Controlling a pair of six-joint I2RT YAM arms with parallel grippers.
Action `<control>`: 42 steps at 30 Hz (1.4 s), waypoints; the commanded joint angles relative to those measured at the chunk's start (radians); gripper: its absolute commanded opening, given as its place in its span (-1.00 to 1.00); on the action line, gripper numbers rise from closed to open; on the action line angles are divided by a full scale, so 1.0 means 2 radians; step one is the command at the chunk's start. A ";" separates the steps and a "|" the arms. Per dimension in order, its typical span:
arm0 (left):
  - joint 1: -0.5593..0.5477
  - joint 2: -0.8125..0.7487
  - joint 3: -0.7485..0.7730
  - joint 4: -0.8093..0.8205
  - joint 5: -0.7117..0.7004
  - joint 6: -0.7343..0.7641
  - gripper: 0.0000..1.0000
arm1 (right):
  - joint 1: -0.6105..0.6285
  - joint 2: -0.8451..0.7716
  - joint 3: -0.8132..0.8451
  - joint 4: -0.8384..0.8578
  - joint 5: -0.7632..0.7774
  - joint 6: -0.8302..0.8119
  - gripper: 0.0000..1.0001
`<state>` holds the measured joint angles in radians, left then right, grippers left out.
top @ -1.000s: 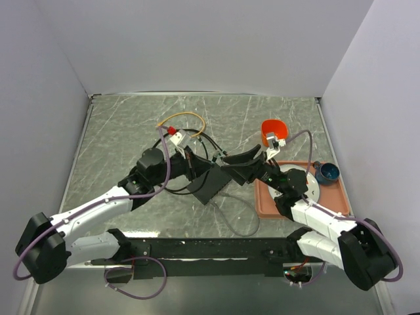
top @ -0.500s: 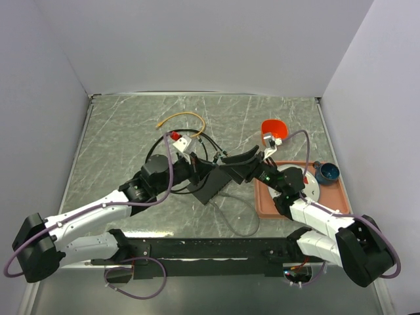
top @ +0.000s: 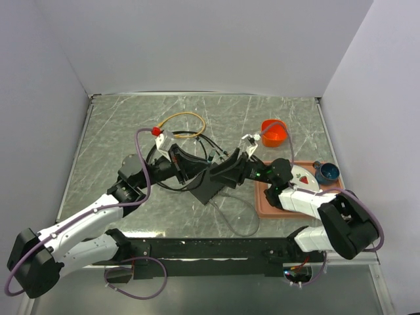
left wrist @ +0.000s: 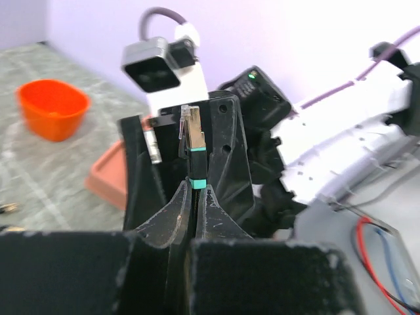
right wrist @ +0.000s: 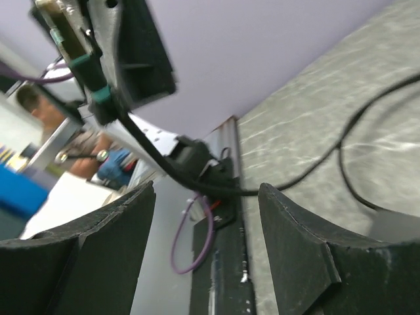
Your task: Insert the plug into the switch port
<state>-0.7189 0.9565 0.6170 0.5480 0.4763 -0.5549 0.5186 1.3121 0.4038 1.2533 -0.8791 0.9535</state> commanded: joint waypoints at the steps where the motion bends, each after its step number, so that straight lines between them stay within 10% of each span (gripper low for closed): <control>1: 0.000 0.021 0.002 0.099 0.073 -0.052 -0.98 | 0.029 -0.016 0.040 0.155 -0.028 -0.007 0.43; 9: 0.000 0.045 0.001 0.149 0.093 -0.085 -0.98 | 0.045 -0.072 0.053 0.076 -0.024 -0.054 0.31; 16: 0.000 0.056 0.001 0.201 0.088 -0.114 -0.96 | 0.082 -0.083 0.074 -0.005 -0.009 -0.099 -1.00; 19: 0.000 0.056 0.005 0.207 0.083 -0.119 -0.65 | 0.082 -0.112 0.071 -0.091 0.030 -0.131 -1.00; 20: 0.000 0.053 0.007 0.182 0.076 -0.117 -0.04 | 0.083 -0.126 0.077 -0.135 0.047 -0.172 -1.00; 22: 0.000 0.027 0.020 0.110 0.013 -0.086 0.57 | 0.084 -0.169 0.084 -0.266 0.132 -0.216 -1.00; 25: 0.000 -0.027 0.031 -0.007 -0.116 -0.052 0.99 | 0.091 -0.213 0.112 -0.412 0.283 -0.301 -1.00; 34: 0.000 -0.046 0.096 -0.165 -0.211 -0.044 0.94 | 0.172 -0.185 0.220 -0.549 0.674 -0.552 -1.00; 42: 0.000 0.019 0.136 -0.158 -0.157 -0.082 0.95 | 0.252 -0.161 0.159 -0.371 0.848 -0.773 -1.00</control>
<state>-0.7200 0.9375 0.8188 0.2577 0.1120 -0.6750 0.9638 0.9920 0.7761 0.3061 0.5453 -0.3016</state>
